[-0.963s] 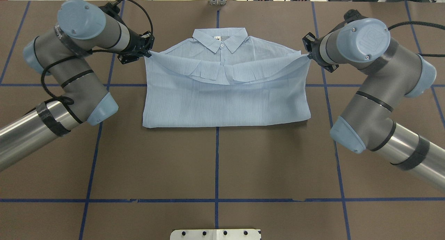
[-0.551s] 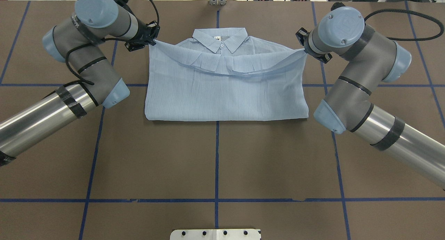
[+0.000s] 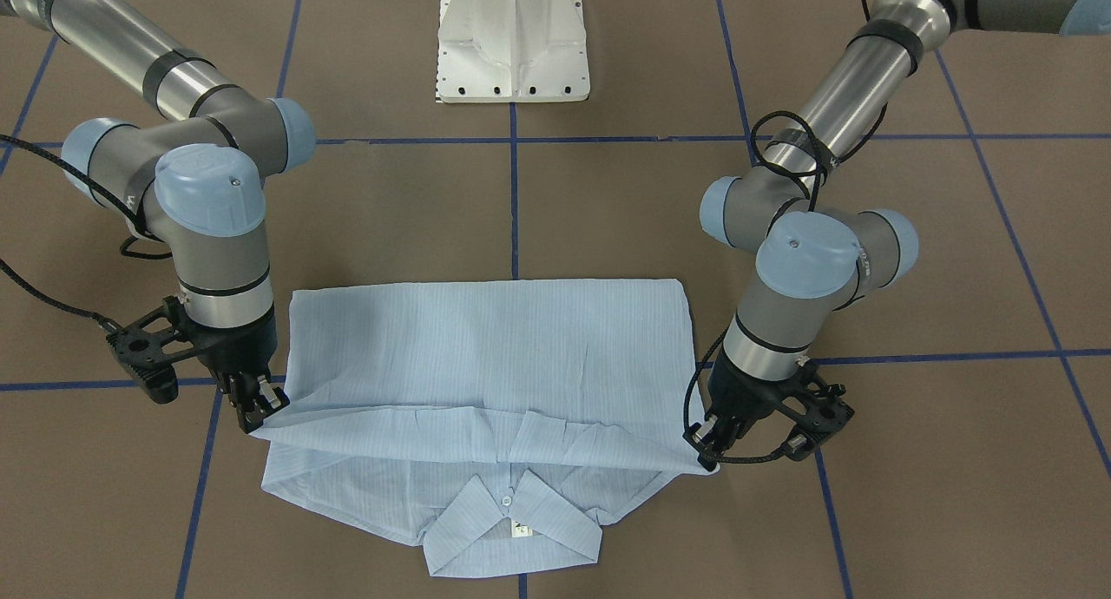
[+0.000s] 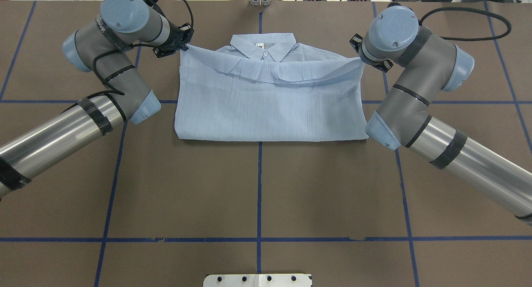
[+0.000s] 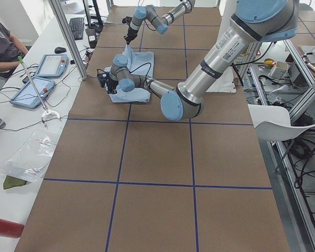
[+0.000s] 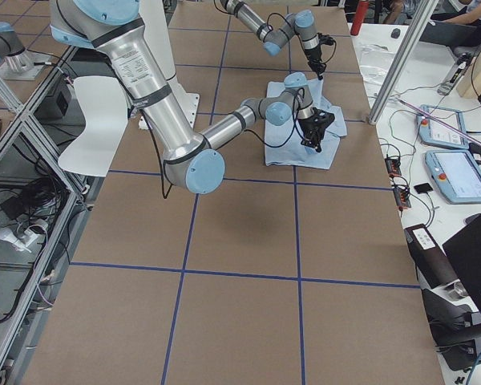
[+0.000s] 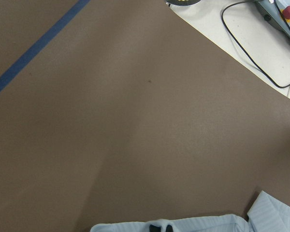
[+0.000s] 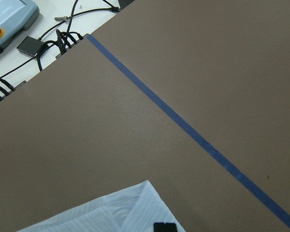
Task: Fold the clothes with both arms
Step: 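Open both grippers at the collar and draw the right gripper back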
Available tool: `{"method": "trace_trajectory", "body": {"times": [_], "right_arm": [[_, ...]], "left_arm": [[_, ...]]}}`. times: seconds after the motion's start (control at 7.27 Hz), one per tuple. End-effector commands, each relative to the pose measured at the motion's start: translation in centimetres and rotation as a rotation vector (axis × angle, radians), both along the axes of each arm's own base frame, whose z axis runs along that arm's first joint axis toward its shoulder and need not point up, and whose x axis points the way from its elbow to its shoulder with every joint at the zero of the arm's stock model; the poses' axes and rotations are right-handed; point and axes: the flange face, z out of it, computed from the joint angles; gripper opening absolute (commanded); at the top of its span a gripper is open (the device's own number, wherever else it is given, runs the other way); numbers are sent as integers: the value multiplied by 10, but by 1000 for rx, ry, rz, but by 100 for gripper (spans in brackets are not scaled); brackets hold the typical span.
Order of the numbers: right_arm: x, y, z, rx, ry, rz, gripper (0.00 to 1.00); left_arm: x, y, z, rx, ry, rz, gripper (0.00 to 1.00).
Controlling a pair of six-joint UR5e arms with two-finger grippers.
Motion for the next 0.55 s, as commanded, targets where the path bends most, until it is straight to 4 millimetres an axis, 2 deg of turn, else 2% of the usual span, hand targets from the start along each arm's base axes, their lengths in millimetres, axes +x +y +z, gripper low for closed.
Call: {"method": "trace_trajectory", "body": {"times": [0.0, 0.14, 0.28, 0.41], "right_arm": [[-8, -10, 17, 32, -10, -14, 0], [-9, -12, 13, 35, -13, -11, 0], [-14, -15, 16, 27, -6, -12, 18], [-17, -16, 20, 25, -1, -15, 36]], "left_arm": [[1, -2, 8, -2, -9, -1, 12], [1, -2, 8, -1, -8, -1, 16], [1, -2, 7, 1, -6, -1, 18], [1, -2, 5, 14, 5, -1, 28]]}}
